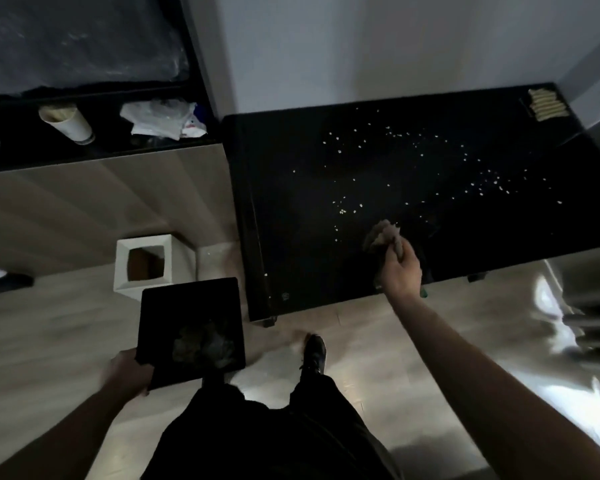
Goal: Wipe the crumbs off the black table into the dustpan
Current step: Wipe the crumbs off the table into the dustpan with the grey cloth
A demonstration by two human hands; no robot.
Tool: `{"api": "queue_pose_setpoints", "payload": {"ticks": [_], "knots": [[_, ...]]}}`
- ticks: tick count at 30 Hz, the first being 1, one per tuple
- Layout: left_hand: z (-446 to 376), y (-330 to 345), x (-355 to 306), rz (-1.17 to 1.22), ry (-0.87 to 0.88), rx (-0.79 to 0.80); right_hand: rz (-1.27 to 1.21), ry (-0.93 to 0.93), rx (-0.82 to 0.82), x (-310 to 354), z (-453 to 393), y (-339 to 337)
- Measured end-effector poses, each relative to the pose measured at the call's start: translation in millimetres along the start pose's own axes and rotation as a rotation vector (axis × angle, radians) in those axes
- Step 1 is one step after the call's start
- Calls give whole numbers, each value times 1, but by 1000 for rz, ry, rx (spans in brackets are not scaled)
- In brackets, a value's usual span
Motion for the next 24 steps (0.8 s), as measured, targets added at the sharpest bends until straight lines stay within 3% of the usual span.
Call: {"api": "queue_pose_setpoints", "payload": {"ticks": [6,12,18,24], "knots": [[16,24,-9,36,-144,-11,162,-40,129,1,-91,27],[13,25,-18,36,-205,-52,625,-50,512,-37,-105,86],[-4,24,-38,38,-161,-45,818,-23,430,-45,-95,95],[-29,25,-43,36,-113,-24,819,-173,286,-54,-53,126]]}}
Point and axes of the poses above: each hand's wrist, its own z-axis away from the middle knuckle, its own y-axis out of the palm, x = y × z, the point moved 6 cm from there along -z, towards the middle knuckle, and after that the axes turned 4 degrees about -y, right-handed, at the moved point
